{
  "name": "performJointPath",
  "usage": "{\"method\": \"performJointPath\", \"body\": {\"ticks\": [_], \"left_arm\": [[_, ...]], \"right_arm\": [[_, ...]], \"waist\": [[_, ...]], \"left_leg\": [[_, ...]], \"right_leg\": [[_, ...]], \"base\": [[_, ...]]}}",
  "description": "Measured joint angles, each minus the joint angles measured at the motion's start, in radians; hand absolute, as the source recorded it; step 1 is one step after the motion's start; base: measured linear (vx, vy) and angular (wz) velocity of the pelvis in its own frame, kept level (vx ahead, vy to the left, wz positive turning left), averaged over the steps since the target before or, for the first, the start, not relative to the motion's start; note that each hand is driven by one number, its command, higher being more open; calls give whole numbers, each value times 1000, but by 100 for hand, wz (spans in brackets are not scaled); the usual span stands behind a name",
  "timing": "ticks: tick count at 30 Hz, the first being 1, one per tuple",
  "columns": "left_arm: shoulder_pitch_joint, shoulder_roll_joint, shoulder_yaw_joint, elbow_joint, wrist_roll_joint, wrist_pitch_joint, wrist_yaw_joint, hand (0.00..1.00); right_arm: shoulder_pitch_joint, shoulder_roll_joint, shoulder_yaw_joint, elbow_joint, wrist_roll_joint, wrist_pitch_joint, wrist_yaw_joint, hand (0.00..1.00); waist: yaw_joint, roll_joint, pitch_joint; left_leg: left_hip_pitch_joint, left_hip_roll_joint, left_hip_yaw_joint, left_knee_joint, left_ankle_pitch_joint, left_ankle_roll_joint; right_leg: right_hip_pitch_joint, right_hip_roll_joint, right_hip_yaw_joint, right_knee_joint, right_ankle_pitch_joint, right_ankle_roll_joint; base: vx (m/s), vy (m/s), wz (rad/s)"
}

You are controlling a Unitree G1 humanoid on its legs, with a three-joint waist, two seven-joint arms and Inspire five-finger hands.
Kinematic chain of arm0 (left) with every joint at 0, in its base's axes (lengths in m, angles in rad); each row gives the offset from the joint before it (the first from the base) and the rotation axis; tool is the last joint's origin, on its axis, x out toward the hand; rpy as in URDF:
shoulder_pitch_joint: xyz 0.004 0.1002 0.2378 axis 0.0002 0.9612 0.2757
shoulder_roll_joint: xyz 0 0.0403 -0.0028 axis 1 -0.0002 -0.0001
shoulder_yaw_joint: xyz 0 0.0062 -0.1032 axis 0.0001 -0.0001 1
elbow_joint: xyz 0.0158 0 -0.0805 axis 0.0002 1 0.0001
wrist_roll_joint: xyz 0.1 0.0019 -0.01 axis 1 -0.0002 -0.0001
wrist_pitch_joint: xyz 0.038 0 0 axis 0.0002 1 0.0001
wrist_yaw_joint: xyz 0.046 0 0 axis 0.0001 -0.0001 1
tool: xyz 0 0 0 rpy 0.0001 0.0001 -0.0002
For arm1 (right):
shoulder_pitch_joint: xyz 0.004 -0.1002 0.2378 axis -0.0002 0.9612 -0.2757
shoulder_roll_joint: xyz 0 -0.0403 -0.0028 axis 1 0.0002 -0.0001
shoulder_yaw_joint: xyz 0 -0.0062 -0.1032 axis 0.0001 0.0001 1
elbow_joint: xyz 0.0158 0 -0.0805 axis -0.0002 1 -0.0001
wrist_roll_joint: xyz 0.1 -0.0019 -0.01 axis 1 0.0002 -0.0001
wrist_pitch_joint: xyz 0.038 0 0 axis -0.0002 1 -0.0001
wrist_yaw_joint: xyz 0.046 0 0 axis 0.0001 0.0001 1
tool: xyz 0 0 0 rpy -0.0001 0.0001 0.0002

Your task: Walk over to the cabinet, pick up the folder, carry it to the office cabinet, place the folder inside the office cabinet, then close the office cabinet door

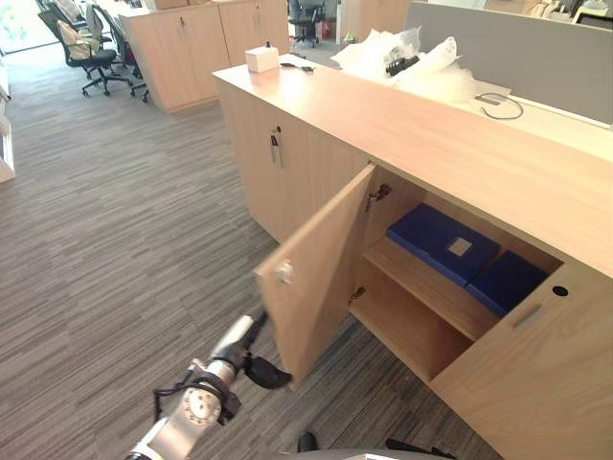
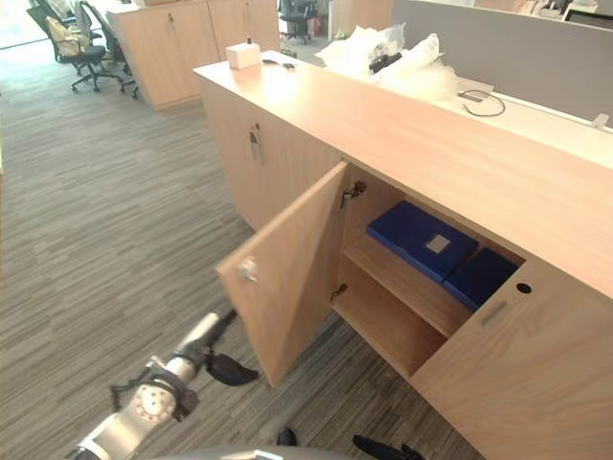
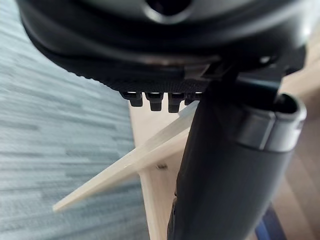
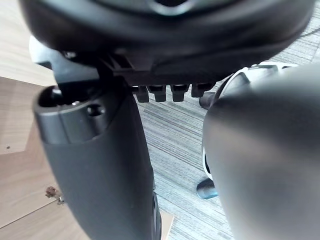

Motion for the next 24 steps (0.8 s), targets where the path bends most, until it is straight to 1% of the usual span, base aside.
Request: {"method": "performJointPath", "body": {"ticks": [1, 2, 3, 4, 5, 6, 7, 8, 9, 10, 11, 12, 13, 15, 17, 19, 21, 22, 24], "left_arm": [[-4, -8, -70, -30, -4, -18, -40, 100], [-10, -24, -96, -33, -4, -34, -56, 100], [-51, -75, -145, -35, -5, -52, -84, 100], [-65, -108, -167, -36, -6, -59, -93, 100], [-110, -158, -214, -45, -6, -106, -138, 100], [-129, -167, -235, -58, -6, -131, -156, 100], [-162, -178, -274, -94, -5, -176, -180, 100], [-203, -210, -311, -123, -5, -213, -200, 100], [-214, -219, -322, -130, -6, -223, -203, 100], [-229, -244, -335, -138, -6, -237, -209, 100], [-235, -251, -338, -139, -6, -242, -212, 100], [-245, -254, -340, -139, -6, -243, -215, 100], [-248, -253, -340, -137, -6, -242, -217, 100], [-248, -252, -341, -128, -6, -242, -217, 100], [-248, -252, -345, -115, -6, -241, -218, 100], [-248, -252, -347, -93, -7, -241, -218, 100], [-248, -253, -347, -74, -19, -240, -218, 100], [-243, -255, -343, -39, -48, -238, -219, 100], [-227, -265, -324, 33, -107, -237, -219, 100]], "right_arm": [[-8, 0, 2, 0, 0, 0, 0, 100], [-4, 14, 8, 1, 0, 0, -1, 100], [-8, 7, 18, 7, -1, -8, -3, 100], [-11, 3, 24, 11, -2, -12, -5, 100], [-7, 5, 39, 12, -1, -5, -9, 100], [-5, 8, 37, 12, 2, -1, -10, 100], [-4, 12, 38, 12, 0, 0, -10, 100], [1, 10, 35, 17, 1, 3, -14, 100], [4, 7, 35, 20, 1, 4, -16, 100], [14, 2, 35, 21, 0, 6, -16, 100], [19, 1, 35, 21, 0, 7, -16, 100], [23, 1, 34, 24, 0, 10, -17, 100], [25, 1, 26, 26, 0, 11, -17, 100], [27, 1, 13, 27, 0, 10, -17, 100], [27, 1, 10, 27, -2, 10, -17, 100], [27, 2, 10, 27, -3, 10, -17, 100], [27, 3, 10, 26, -3, 10, -19, 100], [26, 8, 11, 25, -3, 10, -22, 100], [23, 11, 11, 20, -8, 9, -24, 100]], "waist": [[-29, 0, -19], [-48, -19, -30], [-54, -26, -32], [-55, -12, -37], [-69, -7, -48], [-78, -7, -50], [-100, -7, -52], [-120, -7, -52], [-124, -4, -51], [-129, 4, -52], [-134, 7, -51], [-151, 9, -47], [-157, 11, -45], [-159, 14, -40], [-161, 11, -37], [-163, 10, -35], [-164, 7, -34], [-164, 3, -32], [-165, -2, -28]], "left_leg": [[-17, -12, 0, 0, -7, -10], [-29, -24, 4, 16, -14, -17], [-67, -23, -3, 145, -38, 66], [-52, -17, -6, 130, -67, 85], [-20, -9, 23, 86, -69, 89], [-9, -7, 31, 72, -67, 87], [-2, -7, 40, 51, -64, 83], [11, -6, 52, 26, -58, 75], [17, -5, 56, 19, -58, 74], [23, -4, 59, 6, -57, 72], [24, -3, 60, 3, -55, 70], [26, -2, 60, 1, -52, 66], [29, -2, 61, 0, -52, 65], [39, 2, 64, 0, -50, 63], [45, 5, 64, 0, -49, 61], [46, 12, 64, 0, -47, 57], [47, 18, 65, 0, -47, 56], [49, 30, 71, 1, -48, 44], [50, 45, 84, 5, -46, 41]], "right_leg": [[-22, -6, 22, -1, -2, -3], [-39, -29, 39, -6, -6, -7], [-55, -38, 60, 4, 3, 2], [-50, -26, 68, -11, 7, 2], [-22, -8, 70, -51, 16, -13], [-19, 4, 68, -56, 16, -14], [-11, 34, 65, -76, 17, -17], [10, 52, 64, -127, 24, -31], [14, 56, 63, -141, 22, -45], [17, 64, 62, -160, 20, -60], [19, 69, 61, -166, 20, -62], [31, 74, 55, -178, 23, -66], [37, 76, 54, -186, 25, -68], [49, 80, 52, -189, 27, -72], [51, 83, 52, -187, 35, -77], [48, 90, 53, -188, 58, -78], [49, 96, 55, -192, 69, -74], [51, 108, 58, -205, 73, -66], [56, 128, 67, -231, 81, -54]], "base": [[-119, 111, 4], [-91, 133, -16], [-13, 75, -41], [34, 117, -82], [50, 69, -75], [19, 110, -77], [-14, 81, -55], [-16, 65, -48], [-20, 61, -34], [-17, 39, -21], [-33, 35, -8], [-34, 4, 6], [-32, -15, 7], [-28, -41, 4], [-19, -56, 7], [2, -94, 4], [23, -99, -5], [40, -128, -14], [62, -164, -22]]}}
